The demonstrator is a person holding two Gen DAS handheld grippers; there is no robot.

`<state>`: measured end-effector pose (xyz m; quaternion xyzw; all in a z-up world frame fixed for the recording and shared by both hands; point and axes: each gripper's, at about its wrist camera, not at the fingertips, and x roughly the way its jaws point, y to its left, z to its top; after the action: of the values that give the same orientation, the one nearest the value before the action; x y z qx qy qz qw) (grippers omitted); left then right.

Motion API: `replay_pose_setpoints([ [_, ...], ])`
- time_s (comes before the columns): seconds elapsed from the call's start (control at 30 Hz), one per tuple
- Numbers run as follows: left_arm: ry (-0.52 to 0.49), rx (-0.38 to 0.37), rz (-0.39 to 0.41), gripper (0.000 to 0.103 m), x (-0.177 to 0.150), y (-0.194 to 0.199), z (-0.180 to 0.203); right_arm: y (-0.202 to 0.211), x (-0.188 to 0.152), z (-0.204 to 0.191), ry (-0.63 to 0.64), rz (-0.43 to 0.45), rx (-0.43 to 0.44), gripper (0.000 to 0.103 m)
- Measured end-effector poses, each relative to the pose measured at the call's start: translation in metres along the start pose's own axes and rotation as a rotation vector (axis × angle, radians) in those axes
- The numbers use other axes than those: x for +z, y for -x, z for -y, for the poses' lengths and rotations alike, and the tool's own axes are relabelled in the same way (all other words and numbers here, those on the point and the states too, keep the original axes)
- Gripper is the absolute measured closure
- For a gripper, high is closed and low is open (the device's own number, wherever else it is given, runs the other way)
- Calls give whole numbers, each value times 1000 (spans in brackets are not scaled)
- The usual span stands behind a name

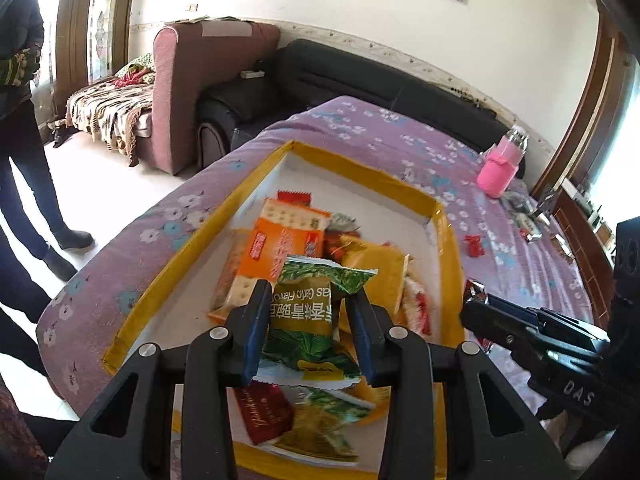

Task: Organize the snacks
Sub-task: 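Carry both items over the yellow tray and open both tools to drop them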

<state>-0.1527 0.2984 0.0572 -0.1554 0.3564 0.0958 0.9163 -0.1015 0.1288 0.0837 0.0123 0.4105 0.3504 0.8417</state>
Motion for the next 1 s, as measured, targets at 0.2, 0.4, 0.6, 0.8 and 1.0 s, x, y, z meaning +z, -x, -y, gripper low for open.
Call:
replay_pose_setpoints([
  [0.2,-15,37,-6,67,-6,-4,-3,-24,-12,-20,13,-66,29,78],
  [0.4,-49,106,26,66,-5,3,1,-37,-20,-24,22,-97,11,75],
  [0.6,-74,160,62,47,-3,15,5,-27,-20,-27,28,-68,18,69],
  [0.8,-93,237,97,30,0,26,12,-11,-19,-23,18,-24,4,64],
  [1.0,-109,271,108,25,-1,32,19,4,-22,-15,9,6,-26,59],
])
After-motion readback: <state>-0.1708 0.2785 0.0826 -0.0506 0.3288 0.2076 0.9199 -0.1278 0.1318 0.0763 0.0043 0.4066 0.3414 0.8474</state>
